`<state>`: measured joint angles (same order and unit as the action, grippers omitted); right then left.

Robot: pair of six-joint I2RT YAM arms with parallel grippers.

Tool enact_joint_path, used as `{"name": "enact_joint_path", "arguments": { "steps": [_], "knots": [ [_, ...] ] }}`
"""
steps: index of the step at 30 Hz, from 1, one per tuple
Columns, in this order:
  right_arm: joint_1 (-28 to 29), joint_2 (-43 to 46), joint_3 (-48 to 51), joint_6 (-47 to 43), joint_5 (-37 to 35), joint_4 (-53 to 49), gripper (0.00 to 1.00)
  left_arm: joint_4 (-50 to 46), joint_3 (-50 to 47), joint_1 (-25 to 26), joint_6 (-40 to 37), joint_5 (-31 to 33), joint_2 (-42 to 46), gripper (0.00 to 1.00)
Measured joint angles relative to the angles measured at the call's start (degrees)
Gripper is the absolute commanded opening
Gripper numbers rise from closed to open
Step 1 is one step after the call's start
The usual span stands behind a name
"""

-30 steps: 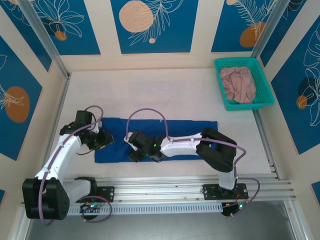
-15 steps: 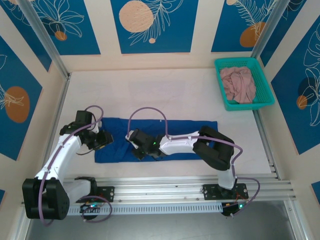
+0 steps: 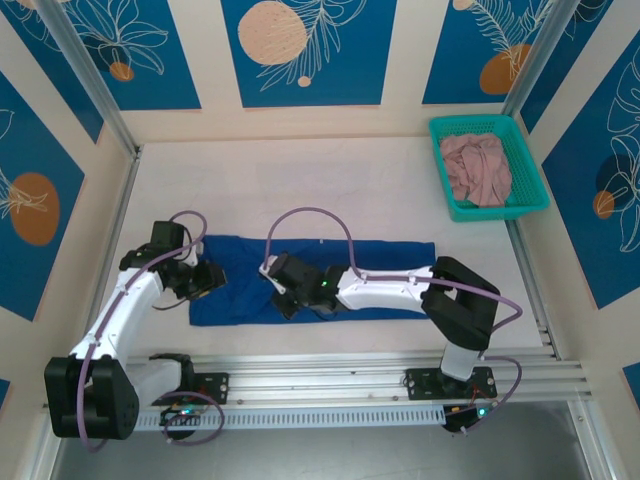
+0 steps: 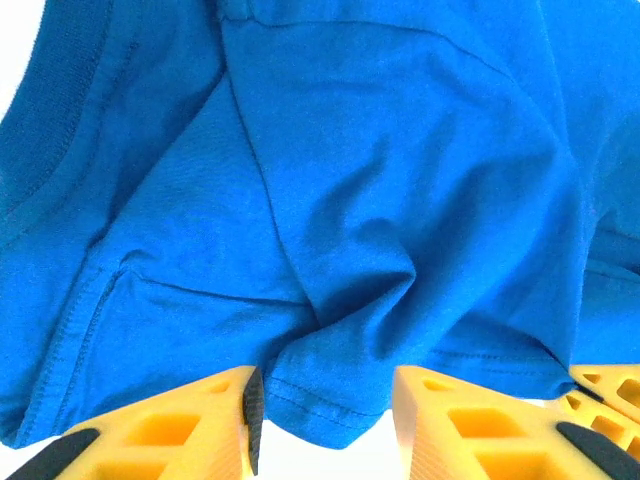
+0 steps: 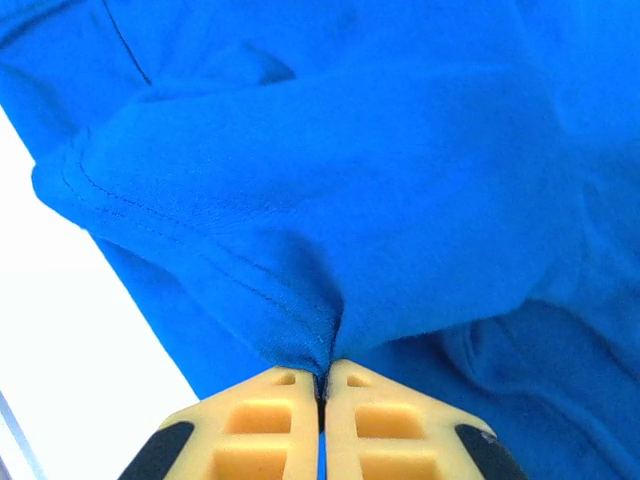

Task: Fold the inside-out t-shirt

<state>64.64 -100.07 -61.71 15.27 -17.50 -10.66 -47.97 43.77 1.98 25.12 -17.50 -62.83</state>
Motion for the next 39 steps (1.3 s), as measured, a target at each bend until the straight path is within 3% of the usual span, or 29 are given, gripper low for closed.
{"name": "enact_joint_path", "arguments": {
  "steps": [8, 10, 12, 14, 17, 23, 27, 32, 39],
  "knots": [
    [0.00, 0.66, 2.47, 0.24, 0.39, -3.56, 0.14, 0.00, 0.00, 0.00, -0.02, 0.02, 0.00, 0.41],
    [0.00, 0.63, 2.86, 0.28, 0.55, -4.24, 0.25, 0.00, 0.00, 0.00, -0.02, 0.09, 0.00, 0.42],
    [0.00, 0.66, 3.21, 0.13, 1.14, -5.03, 0.43, 0.09, 0.00, 0.00, 0.00, 0.33, 0.00, 0.44],
    [0.04, 0.66, 3.32, -0.31, 1.55, -6.05, 0.52, 0.72, 0.00, 0.00, 0.11, 0.70, 0.00, 0.47],
    [-0.24, 1.27, 3.32, -0.85, 2.45, -6.95, 0.56, 3.04, -0.09, 0.00, 1.57, 0.72, 0.00, 0.49],
    [-4.35, 5.01, 3.30, 0.90, 9.07, -2.78, 0.55, 14.64, -4.59, 1.07, 7.80, -1.36, 0.11, 0.49],
    [-9.81, 4.66, 3.15, 5.22, 14.21, 3.28, 0.47, 21.84, -7.39, 5.01, 11.15, -3.15, -2.43, 0.48],
    [-14.43, -2.32, -1.92, 10.78, 17.92, 7.61, 0.36, 28.20, -9.49, 9.20, 13.70, -4.55, -7.48, 0.45],
    [-16.06, -11.52, -4.55, 15.67, 20.79, 8.85, 0.29, 29.62, -13.94, 9.55, 14.16, -1.81, -10.93, 0.43]
  ]
}}
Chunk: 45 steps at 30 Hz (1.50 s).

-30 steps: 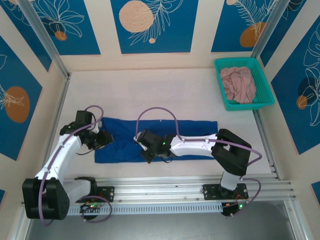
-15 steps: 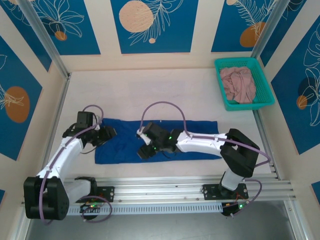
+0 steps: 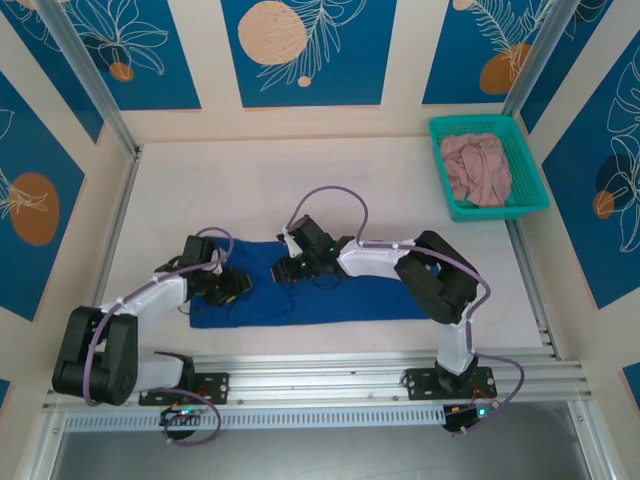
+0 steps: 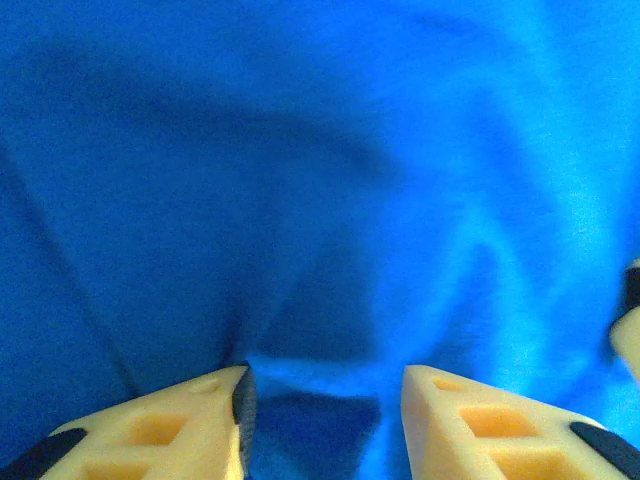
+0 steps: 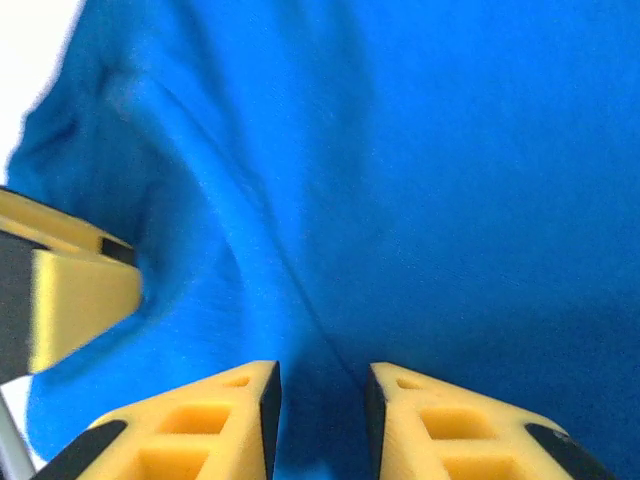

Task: Fold the inside-out t-shirt

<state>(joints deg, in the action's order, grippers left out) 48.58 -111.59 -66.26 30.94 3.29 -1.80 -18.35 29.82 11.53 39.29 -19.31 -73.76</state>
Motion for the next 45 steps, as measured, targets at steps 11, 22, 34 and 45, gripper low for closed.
{"name": "enact_joint_path", "arguments": {
  "steps": [11, 22, 34, 45],
  "knots": [
    [-3.61, 0.52, -0.76, -1.88, -0.09, -6.78, 0.44, -7.48, 0.61, -1.66, -3.91, 17.62, 16.26, 0.60],
    [-4.39, 12.33, 3.74, -5.95, 0.44, -5.62, 0.66, -6.27, 6.19, -4.98, -9.29, 28.37, 3.34, 1.00],
    [-6.84, 13.14, 7.56, -6.10, 1.95, -4.85, 0.67, -0.76, 7.41, -4.70, -16.39, 20.09, -6.84, 0.98],
    [-6.93, 13.11, 7.56, -4.98, 3.45, -3.91, 0.67, 2.73, 5.42, 3.30, -18.01, 19.43, -5.46, 0.77]
  ]
}}
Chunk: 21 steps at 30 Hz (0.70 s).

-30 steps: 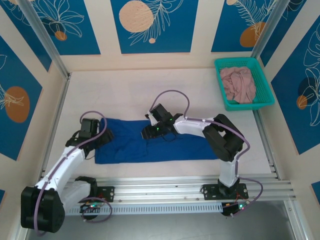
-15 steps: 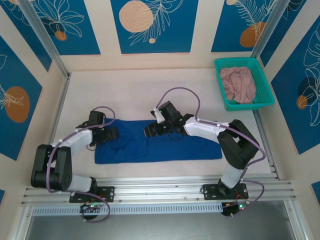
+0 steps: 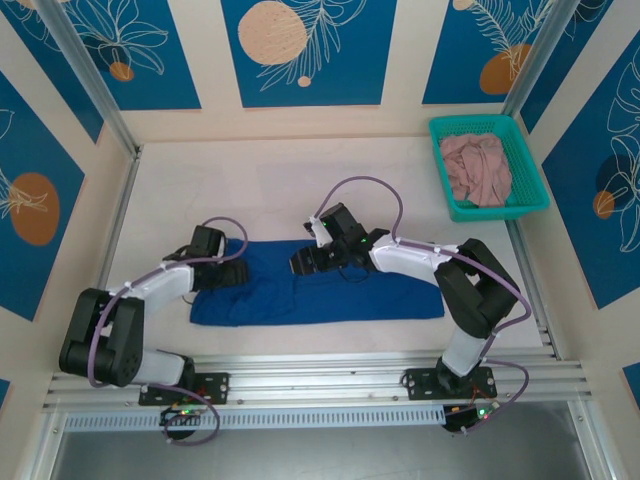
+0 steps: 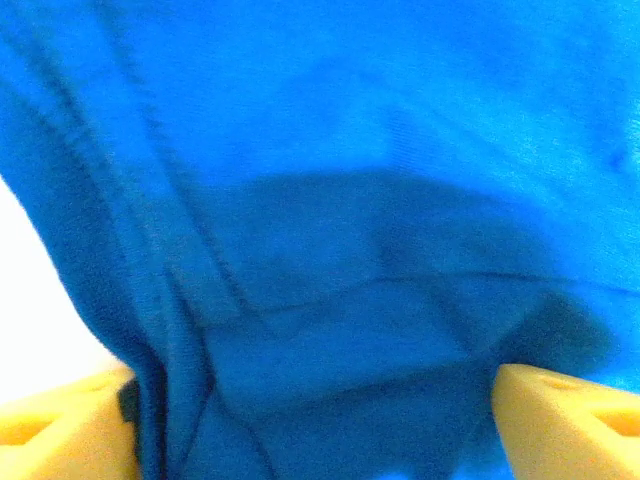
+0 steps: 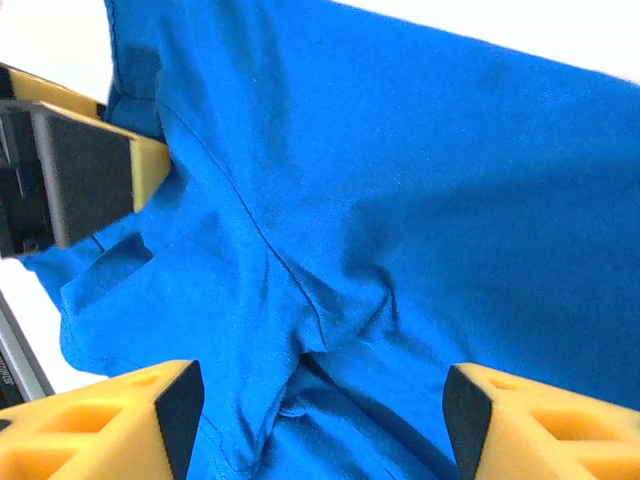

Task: Fold the inside-out t-shirt

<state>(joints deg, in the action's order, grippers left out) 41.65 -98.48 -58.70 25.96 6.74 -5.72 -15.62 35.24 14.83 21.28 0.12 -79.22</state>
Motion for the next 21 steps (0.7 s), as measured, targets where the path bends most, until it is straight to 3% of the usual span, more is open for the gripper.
{"name": "enact_joint_path", "arguments": {
  "steps": [4, 10, 18, 21],
  "knots": [
    [0.00, 0.00, 0.00, 0.61, 0.66, 0.17, 0.67, 0.85, -0.09, 2.34, 0.59, -2.40, -0.31, 0.64],
    [0.00, 0.00, 0.00, 1.18, 0.83, 0.15, 0.66, 0.46, 0.66, 2.91, 1.18, 0.42, -1.99, 0.41],
    [0.00, 0.00, 0.00, 1.44, 0.76, 0.04, 0.66, 2.01, 1.75, 2.97, 2.47, 0.24, -3.82, 0.00],
    [0.00, 0.02, 0.00, 1.36, 0.24, -0.50, 0.66, 4.94, 2.03, 3.43, 2.60, -1.88, -4.70, 0.00]
  ]
}}
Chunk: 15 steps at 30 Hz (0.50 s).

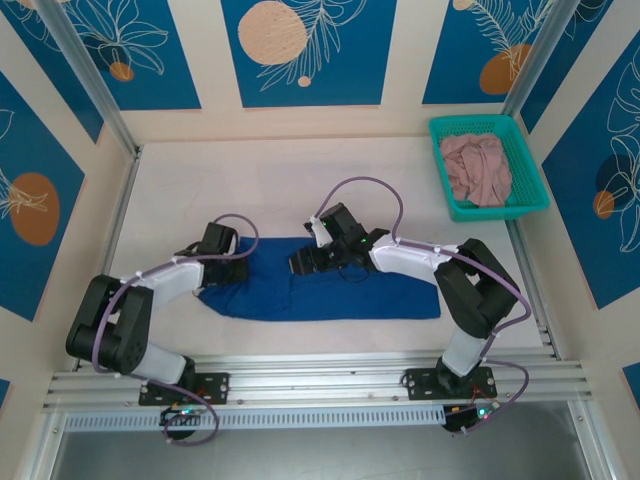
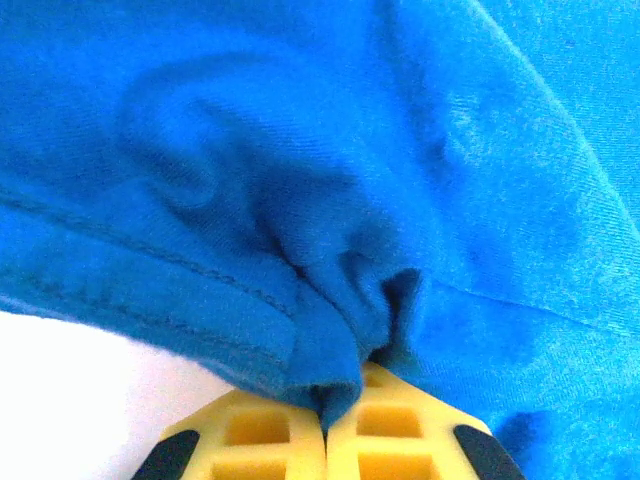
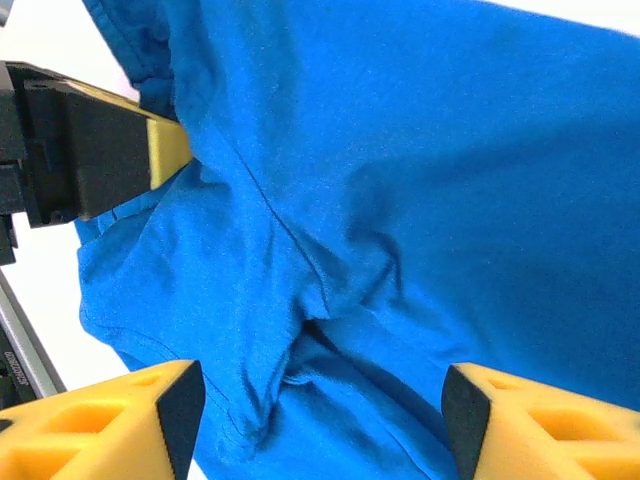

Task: Fold the inside-out t-shirt

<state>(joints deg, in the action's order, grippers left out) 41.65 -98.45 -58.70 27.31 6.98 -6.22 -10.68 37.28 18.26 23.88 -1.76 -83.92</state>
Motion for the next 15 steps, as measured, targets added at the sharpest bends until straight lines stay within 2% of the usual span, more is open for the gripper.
{"name": "enact_joint_path", "arguments": {
  "steps": [6, 15],
  "knots": [
    [-1.33, 2.69, 0.00, -1.03, -1.64, -3.15, 0.66, -3.26, 0.61, -0.83, -0.04, 0.09, 1.20, 0.00],
    [-9.94, 10.69, 1.42, -1.46, -2.47, -6.71, 0.66, -19.39, 12.33, -5.64, -2.08, 8.63, 3.87, 0.00]
  ]
}}
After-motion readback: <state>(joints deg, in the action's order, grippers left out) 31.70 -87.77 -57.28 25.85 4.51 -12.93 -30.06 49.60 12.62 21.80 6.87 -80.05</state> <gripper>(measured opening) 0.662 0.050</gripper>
